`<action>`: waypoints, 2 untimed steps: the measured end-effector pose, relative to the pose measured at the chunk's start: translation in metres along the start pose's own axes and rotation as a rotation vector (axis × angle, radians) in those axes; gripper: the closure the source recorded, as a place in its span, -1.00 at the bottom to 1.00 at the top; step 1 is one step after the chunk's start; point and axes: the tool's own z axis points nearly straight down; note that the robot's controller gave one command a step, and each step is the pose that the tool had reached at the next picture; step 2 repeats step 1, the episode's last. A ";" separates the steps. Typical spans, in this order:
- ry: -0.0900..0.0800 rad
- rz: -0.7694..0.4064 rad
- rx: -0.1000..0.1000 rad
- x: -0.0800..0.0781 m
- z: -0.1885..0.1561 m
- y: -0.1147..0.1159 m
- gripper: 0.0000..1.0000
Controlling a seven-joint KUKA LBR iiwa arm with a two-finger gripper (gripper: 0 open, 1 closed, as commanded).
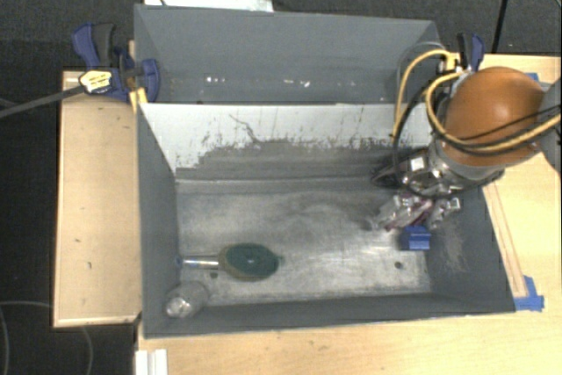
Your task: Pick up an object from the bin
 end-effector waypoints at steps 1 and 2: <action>0.012 -0.238 0.004 0.006 -0.152 -0.003 1.00; 0.012 -0.238 0.004 0.006 -0.152 -0.003 1.00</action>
Offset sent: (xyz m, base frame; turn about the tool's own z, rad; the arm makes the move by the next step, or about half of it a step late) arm 0.0005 -0.0083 0.1486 -0.2407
